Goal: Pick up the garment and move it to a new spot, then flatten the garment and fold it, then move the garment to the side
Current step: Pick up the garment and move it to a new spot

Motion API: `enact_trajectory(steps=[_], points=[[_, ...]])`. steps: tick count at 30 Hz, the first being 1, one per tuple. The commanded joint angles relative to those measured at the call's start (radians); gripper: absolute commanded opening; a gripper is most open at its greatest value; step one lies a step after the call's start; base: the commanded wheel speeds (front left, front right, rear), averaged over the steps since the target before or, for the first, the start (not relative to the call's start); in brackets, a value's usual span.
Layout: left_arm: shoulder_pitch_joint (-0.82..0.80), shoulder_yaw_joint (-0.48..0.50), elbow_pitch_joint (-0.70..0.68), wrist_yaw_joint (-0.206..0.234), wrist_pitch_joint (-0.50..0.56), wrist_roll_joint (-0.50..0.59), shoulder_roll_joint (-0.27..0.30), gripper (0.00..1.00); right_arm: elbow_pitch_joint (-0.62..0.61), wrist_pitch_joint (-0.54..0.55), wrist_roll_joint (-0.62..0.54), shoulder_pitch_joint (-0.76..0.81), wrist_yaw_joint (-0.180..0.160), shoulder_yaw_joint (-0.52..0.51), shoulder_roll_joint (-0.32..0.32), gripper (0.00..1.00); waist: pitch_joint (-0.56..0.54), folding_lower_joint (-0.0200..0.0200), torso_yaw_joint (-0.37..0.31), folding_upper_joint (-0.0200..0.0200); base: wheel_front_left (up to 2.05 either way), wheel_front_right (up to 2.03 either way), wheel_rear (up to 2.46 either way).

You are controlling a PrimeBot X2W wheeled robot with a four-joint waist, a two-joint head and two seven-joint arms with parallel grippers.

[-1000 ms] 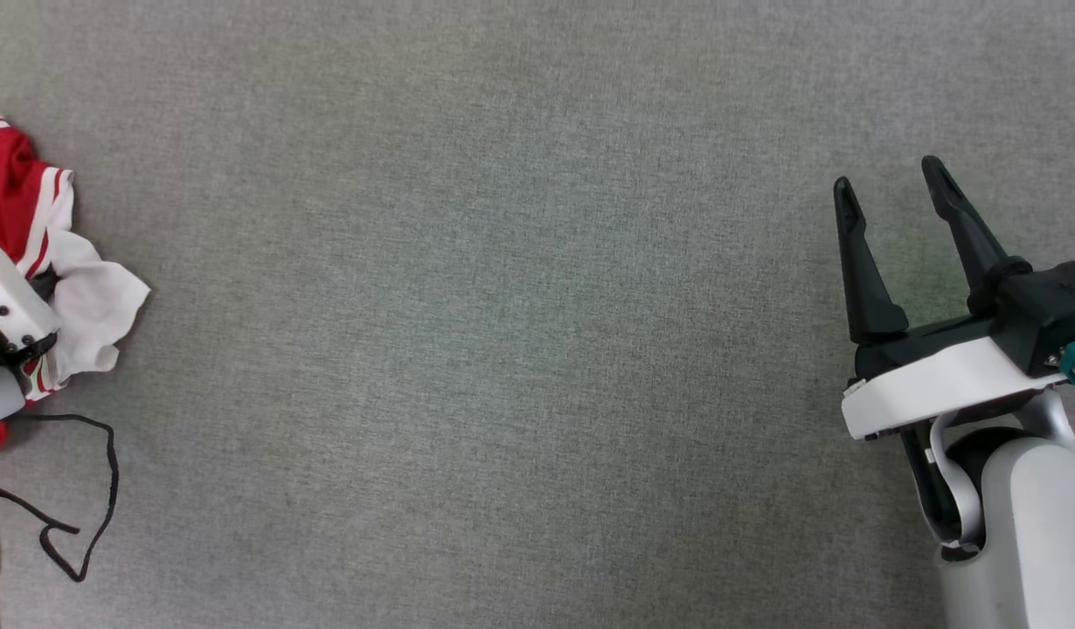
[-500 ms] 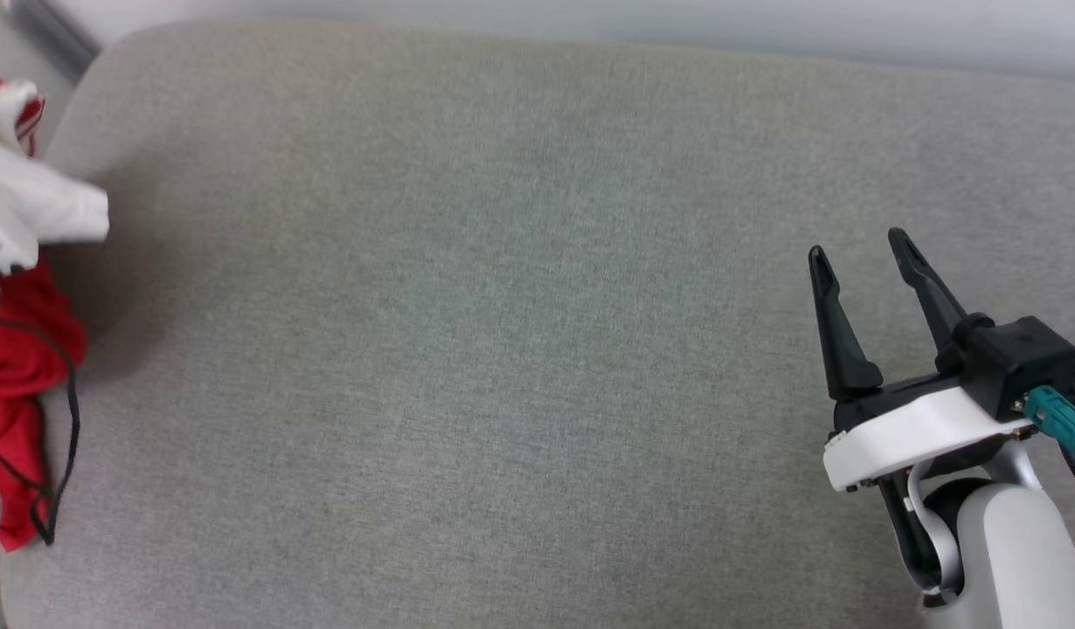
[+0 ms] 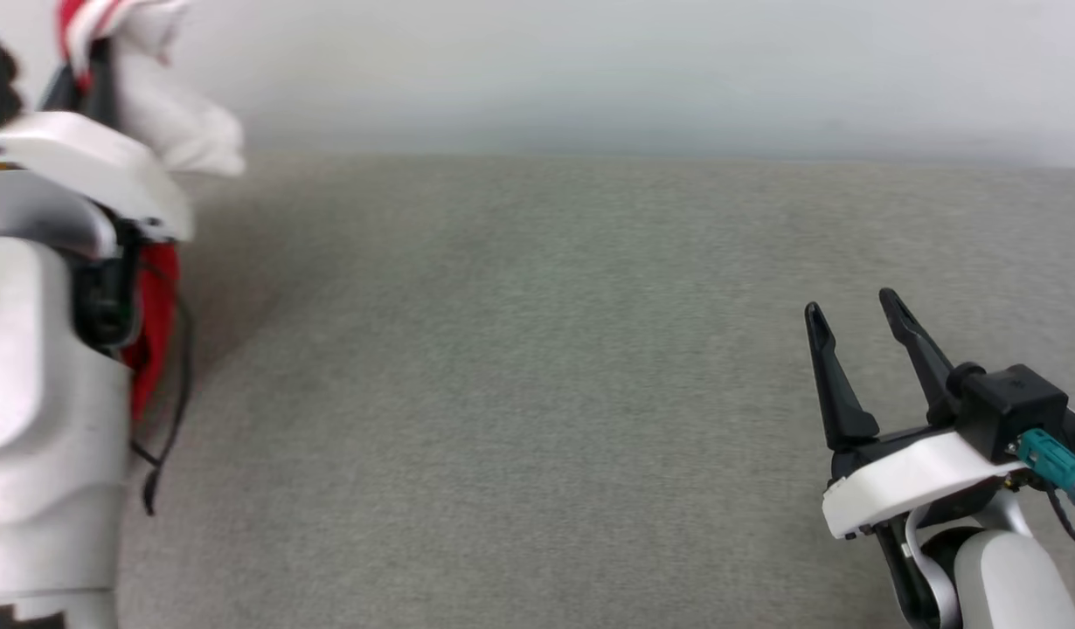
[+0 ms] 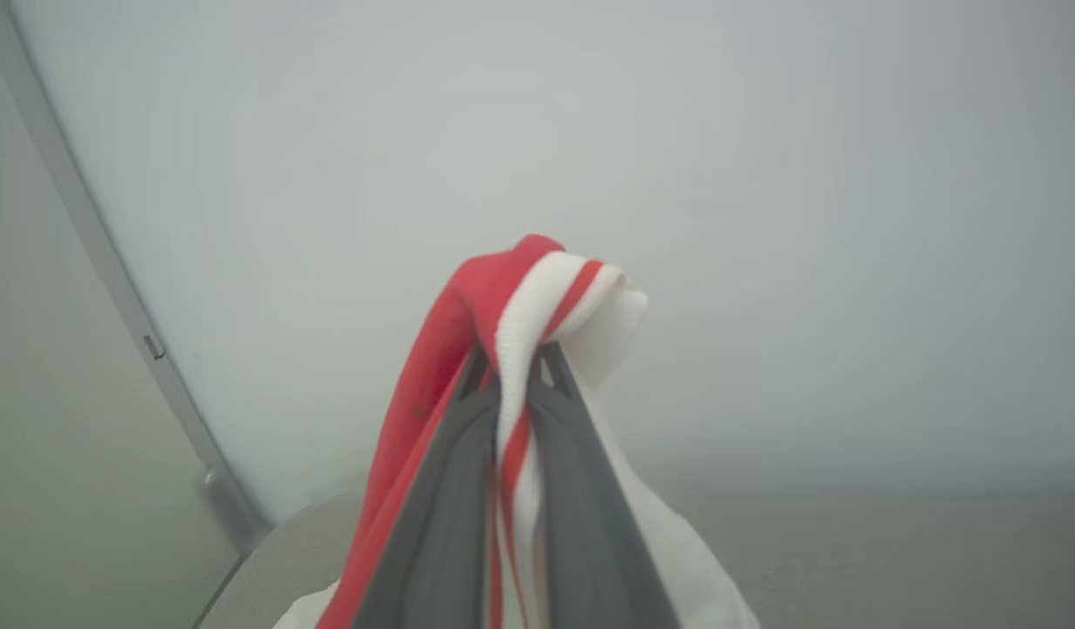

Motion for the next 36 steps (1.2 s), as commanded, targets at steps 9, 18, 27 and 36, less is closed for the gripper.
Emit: enact_trajectory(steps=[9,18,27,36], points=[[0.106,-0.174,-0.175,-0.035,-0.014,-0.005,-0.194,0.0,-0.014,0.01,0.024,0.04,0.0,-0.01,0.003,1.0,-0.048,0.0001,-0.176,0.0,0.0,0.0,0.0],[0.314,-0.305,-0.193,-0.023,-0.028,-0.048,-0.305,0.0,-0.01,0.001,0.042,0.047,0.0,0.001,0.003,1.0,-0.003,0.0001,-0.262,0.0,0.0,0.0,0.0],[0.544,-0.365,-0.124,0.011,-0.048,-0.082,-0.323,0.0,0.009,-0.012,0.051,0.04,0.0,0.0,0.003,1.0,0.037,0.0001,-0.243,0.0,0.0,0.0,0.0],[0.559,-0.413,-0.184,0.036,-0.15,-0.078,-0.333,1.0,0.026,0.001,0.031,0.051,0.0,-0.002,0.003,1.0,-0.024,0.0001,-0.171,0.0,0.0,0.0,0.0]])
